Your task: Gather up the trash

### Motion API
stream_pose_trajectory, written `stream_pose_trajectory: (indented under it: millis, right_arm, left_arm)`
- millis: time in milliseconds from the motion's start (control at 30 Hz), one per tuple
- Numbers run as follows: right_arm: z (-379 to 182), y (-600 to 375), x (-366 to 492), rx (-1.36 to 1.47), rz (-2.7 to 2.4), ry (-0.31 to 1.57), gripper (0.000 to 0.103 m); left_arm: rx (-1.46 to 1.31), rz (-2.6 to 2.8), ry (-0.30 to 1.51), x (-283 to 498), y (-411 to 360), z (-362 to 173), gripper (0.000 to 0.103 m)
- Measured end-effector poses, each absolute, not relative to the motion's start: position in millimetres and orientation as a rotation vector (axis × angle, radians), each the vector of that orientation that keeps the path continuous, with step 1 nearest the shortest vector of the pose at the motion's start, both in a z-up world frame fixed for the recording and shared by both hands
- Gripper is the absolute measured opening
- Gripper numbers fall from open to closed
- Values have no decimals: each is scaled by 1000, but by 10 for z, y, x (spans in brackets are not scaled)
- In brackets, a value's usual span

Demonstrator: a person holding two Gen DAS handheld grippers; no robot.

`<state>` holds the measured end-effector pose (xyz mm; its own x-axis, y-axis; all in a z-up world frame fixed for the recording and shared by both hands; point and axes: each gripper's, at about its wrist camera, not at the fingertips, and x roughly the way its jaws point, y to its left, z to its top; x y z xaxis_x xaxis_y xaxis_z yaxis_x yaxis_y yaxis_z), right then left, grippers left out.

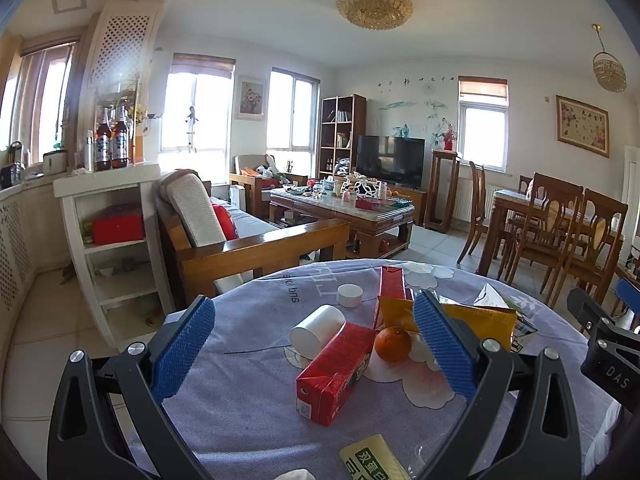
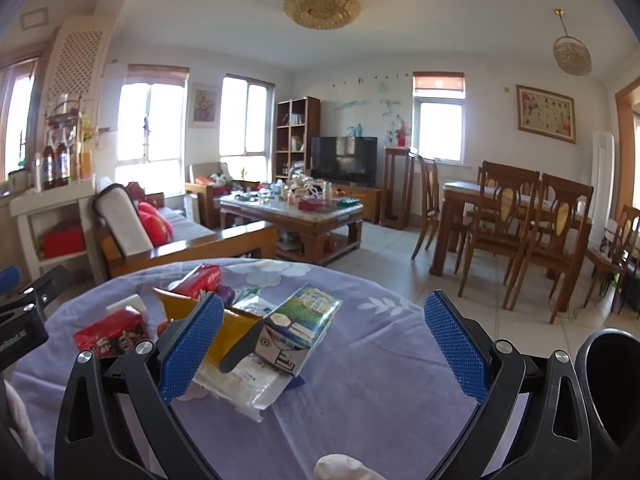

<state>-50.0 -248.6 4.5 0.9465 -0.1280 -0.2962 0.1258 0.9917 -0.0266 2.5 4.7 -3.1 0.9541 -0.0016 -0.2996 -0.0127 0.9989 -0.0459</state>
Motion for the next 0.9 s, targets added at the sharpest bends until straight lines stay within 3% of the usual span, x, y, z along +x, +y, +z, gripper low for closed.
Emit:
stream_pose_trajectory:
  millis: [900]
  right_arm:
    - [36,-2474,-496,-7,-130,308,99]
  left_arm:
    - [-56,9,327,31,51,-23,98]
